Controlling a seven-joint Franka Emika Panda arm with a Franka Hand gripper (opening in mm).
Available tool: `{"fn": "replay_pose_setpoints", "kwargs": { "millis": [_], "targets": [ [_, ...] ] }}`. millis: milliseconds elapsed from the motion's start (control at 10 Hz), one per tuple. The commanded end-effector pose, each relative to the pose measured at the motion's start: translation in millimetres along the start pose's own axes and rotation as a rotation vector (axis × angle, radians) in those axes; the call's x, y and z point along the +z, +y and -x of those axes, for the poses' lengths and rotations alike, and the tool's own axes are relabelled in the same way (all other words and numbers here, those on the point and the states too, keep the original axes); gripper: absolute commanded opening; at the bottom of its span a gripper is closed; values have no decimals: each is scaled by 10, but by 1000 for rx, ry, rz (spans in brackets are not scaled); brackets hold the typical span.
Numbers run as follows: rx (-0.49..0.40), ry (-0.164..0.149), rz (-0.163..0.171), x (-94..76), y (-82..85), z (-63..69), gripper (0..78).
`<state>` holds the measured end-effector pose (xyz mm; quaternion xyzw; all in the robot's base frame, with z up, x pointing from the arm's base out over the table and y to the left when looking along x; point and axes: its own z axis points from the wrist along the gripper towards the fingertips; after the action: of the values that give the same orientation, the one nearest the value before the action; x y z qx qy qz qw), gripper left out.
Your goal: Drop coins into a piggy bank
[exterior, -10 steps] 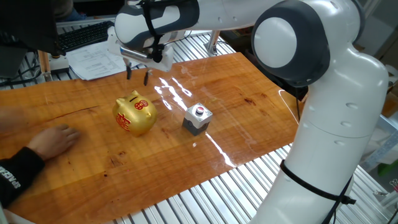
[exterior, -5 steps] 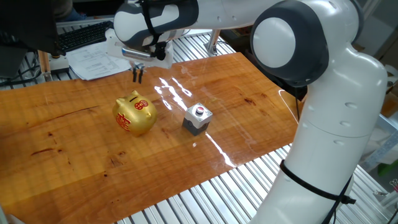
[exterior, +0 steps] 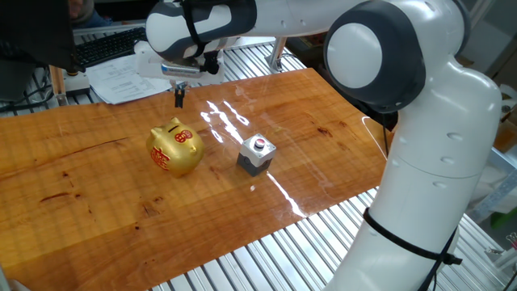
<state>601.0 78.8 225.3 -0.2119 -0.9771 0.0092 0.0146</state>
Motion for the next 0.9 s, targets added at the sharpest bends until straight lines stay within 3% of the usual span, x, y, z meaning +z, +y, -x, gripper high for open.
{"fn": "replay_pose_setpoints", "kwargs": {
  "millis": [100,900],
  "targets": [
    [-666,25,-56,-45,7,-5,18],
    [-664,24,-73,-73,14,35,18]
  ]
}}
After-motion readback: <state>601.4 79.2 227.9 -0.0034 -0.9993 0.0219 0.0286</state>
